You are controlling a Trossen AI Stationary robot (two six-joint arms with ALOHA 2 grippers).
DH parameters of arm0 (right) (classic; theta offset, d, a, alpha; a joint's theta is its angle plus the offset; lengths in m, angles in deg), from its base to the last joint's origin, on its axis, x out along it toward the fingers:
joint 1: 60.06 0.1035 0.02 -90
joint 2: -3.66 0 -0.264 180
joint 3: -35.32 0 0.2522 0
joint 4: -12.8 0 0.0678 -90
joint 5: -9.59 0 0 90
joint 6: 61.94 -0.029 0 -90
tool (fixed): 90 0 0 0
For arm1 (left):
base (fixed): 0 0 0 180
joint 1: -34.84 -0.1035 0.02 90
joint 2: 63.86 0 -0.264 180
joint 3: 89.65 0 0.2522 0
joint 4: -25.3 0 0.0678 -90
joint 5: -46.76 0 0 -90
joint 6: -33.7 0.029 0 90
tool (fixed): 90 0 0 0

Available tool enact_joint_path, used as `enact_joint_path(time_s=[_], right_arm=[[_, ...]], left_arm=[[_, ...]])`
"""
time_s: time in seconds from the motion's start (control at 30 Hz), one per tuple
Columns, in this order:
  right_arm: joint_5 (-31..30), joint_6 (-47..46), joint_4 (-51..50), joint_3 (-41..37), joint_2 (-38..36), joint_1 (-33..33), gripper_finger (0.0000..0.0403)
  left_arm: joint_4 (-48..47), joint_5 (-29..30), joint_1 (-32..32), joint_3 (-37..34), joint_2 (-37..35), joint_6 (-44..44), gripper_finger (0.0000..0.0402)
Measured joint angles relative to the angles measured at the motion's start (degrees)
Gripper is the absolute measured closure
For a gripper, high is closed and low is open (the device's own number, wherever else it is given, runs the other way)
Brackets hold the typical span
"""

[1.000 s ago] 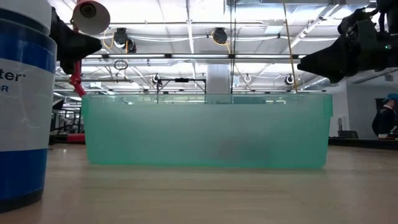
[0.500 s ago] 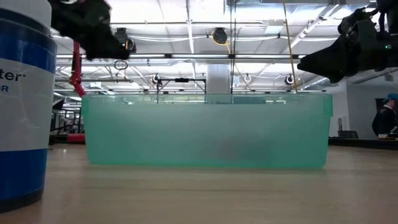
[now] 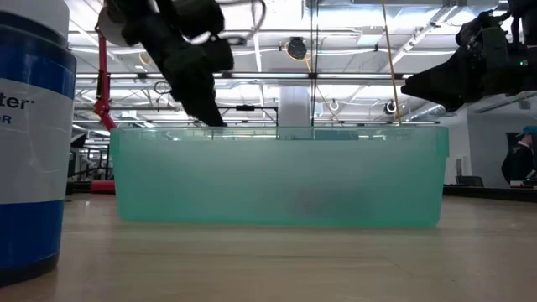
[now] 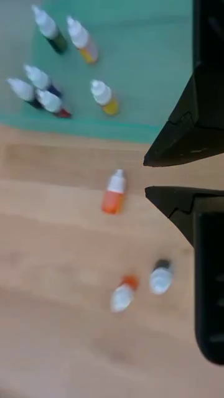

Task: Pick & Place food coloring
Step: Put the small orange food coloring bottle into the green bin

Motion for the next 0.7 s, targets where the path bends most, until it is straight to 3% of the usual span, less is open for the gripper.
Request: enact_joint_path(time_s=[0.23, 0.7], right_arm=[[0.0, 0.0, 0.0, 0.0, 0.0, 0.0, 0.0261], [0.0, 0.0, 0.0, 0.0, 0.0, 0.0, 0.0261]], left_arm=[[-5.2, -2.1, -2.2, 6.2, 11.7, -1.1, 0.0335], [-16.6, -6.1, -0.5, 21.0, 27.6, 2.7, 0.0335]])
